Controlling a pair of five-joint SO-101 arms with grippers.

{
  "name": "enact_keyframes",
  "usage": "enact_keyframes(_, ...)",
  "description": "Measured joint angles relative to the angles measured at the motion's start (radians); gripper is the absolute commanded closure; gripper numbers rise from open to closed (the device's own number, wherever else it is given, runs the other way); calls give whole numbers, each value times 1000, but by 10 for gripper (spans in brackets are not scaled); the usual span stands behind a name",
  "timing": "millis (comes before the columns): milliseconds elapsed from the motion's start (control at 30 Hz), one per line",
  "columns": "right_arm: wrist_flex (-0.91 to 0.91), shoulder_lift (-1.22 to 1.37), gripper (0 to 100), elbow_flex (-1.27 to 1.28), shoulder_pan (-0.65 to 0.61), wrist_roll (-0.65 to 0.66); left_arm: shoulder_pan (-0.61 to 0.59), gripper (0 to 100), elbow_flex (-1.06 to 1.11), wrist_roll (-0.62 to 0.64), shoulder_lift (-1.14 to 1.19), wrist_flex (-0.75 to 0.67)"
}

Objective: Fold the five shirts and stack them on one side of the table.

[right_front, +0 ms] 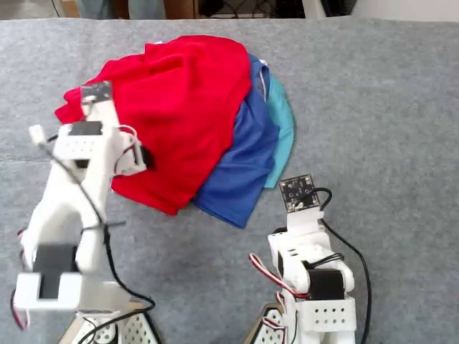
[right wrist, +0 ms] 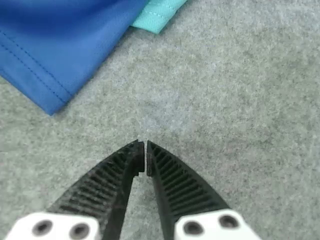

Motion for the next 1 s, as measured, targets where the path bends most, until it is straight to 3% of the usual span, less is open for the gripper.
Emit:
enact_keyframes(67,0,0,980,0,0,0,-3,973,-26,2,81,-29)
enact_keyframes(300,0,0,980,0,0,0,-20,973,-153,2,221,-31)
enact_keyframes(500,0,0,980,0,0,0,-29,973,-244,0,186,140)
enact_keyframes(700,0,0,980,0,0,0,-32,973,-252,-83,-91,288)
enact_keyframes(867,0,0,980,0,0,0,-80,973,-238,-244,-470,359)
enact_keyframes(1000,0,0,980,0,0,0,-117,973,-247,-295,-812,443)
